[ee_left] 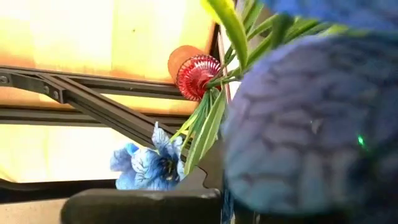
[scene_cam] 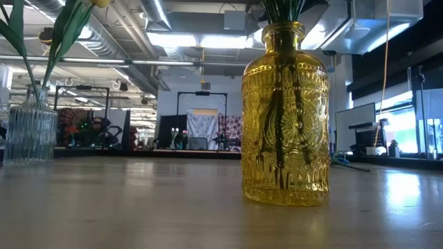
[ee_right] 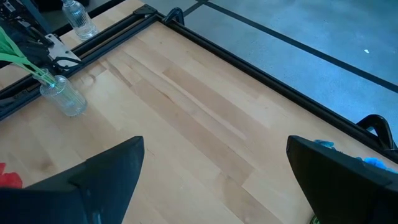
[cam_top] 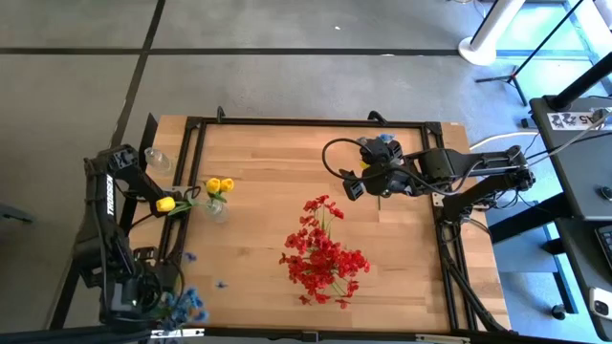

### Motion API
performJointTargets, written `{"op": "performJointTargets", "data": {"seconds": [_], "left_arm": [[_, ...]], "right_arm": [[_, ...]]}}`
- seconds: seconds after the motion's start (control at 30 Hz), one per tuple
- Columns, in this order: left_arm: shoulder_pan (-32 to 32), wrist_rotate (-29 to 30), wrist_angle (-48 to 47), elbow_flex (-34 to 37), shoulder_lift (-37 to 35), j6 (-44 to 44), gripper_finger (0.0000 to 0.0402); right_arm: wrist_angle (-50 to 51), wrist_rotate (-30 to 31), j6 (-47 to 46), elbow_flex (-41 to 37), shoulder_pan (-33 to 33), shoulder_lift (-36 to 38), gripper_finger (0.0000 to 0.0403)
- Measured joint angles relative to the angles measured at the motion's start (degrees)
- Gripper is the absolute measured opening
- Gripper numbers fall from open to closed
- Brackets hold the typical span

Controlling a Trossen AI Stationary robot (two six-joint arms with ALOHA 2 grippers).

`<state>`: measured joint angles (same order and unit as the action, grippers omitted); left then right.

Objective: Sort flowers into vase by color
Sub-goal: Put the bottom blue flowers into the red vase

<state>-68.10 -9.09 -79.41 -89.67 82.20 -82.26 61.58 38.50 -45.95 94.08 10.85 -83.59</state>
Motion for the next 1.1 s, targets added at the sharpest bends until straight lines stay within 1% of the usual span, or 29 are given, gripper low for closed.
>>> {"op": "performJointTargets", "data": {"seconds": [0.17, 0.3, 0.4, 0.53, 0.67, 0.87, 0.97, 1.1], "left_arm": [[0.0, 0.0, 0.0, 0.0, -1.2, -1.8, 0.0011], [0.1, 0.5, 1.4, 0.0, -3.1, -3.9, 0.0044], [0.1, 3.5, 3.5, -0.1, -4.3, -4.3, 0.0079], [0.1, 10.8, 6.5, -0.1, -5.0, -1.4, 0.0121], [0.0, 14.1, 6.3, 0.7, -4.7, -1.6, 0.0152], [0.0, 14.9, 6.2, 3.8, -4.7, -9.4, 0.019], [-0.4, 14.6, 8.2, 5.6, -4.7, -10.2, 0.0202], [-0.6, 16.8, 9.7, 7.0, -4.7, -10.2, 0.0209]], "right_arm": [[0.0, 0.0, 0.0, 0.0, 0.0, 0.0, 0.0392], [0.0, -0.1, 0.0, 0.0, 0.0, 0.0, 0.0392], [0.0, -0.1, 0.0, 0.0, 0.0, 0.0, 0.0392], [0.0, -0.1, 0.0, 0.0, 0.0, 0.0, 0.0392], [0.0, -0.1, 0.0, 0.0, 0.0, 0.0, 0.0392], [0.1, -0.1, 0.0, 0.0, 0.0, 0.0, 0.0392], [0.1, -0.1, 0.0, 0.0, 0.0, 0.0, 0.0392], [0.1, -0.1, 0.0, 0.0, 0.0, 0.0, 0.0392]]}}
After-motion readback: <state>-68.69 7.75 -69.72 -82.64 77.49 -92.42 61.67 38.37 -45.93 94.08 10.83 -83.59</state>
